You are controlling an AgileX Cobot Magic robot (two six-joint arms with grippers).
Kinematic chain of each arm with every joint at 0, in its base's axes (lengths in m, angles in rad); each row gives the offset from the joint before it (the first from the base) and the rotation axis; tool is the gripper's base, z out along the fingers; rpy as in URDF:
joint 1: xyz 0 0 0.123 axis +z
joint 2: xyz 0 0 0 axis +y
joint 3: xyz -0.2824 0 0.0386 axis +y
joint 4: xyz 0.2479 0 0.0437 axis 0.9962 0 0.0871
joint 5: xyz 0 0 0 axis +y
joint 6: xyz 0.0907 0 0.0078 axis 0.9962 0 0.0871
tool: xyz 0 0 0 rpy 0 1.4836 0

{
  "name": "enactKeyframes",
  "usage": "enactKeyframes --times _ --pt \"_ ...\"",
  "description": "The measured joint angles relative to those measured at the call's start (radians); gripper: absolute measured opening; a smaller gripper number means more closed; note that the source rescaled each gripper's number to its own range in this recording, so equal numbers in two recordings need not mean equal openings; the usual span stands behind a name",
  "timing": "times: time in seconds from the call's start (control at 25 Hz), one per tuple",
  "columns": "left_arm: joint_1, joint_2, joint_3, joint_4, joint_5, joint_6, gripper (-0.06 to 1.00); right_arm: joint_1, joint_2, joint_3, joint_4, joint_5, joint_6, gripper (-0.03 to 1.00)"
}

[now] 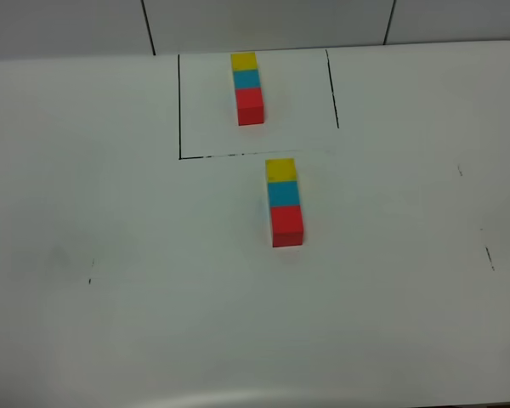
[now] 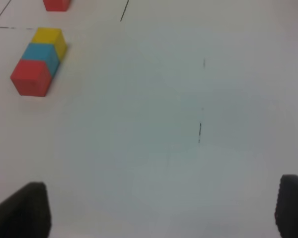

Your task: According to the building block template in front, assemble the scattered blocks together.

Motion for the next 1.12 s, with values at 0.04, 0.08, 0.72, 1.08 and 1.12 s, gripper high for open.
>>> enactKeyframes --times 0.04,0.08,0.72,1.08,1.12 --pt "0.000 0.000 0.000 0.000 0.000 0.000 0.67 0.000 0.000 0.000 0.000 0.000 -0.001 0.79" --pt "0.000 0.000 0.000 0.000 0.000 0.000 0.67 0.000 0.000 0.001 0.000 0.000 -0.001 0.78" --pt "0.000 0.000 0.000 0.000 0.000 0.000 0.67 -0.024 0.000 0.001 0.001 0.000 -0.001 0.73" --pt "0.000 0.000 0.000 0.000 0.000 0.000 0.67 -0.156 0.000 0.001 0.008 0.000 -0.016 0.73" --pt "0.000 0.000 0.000 0.000 0.000 0.000 0.67 -0.160 0.000 0.002 0.013 0.000 -0.020 0.73"
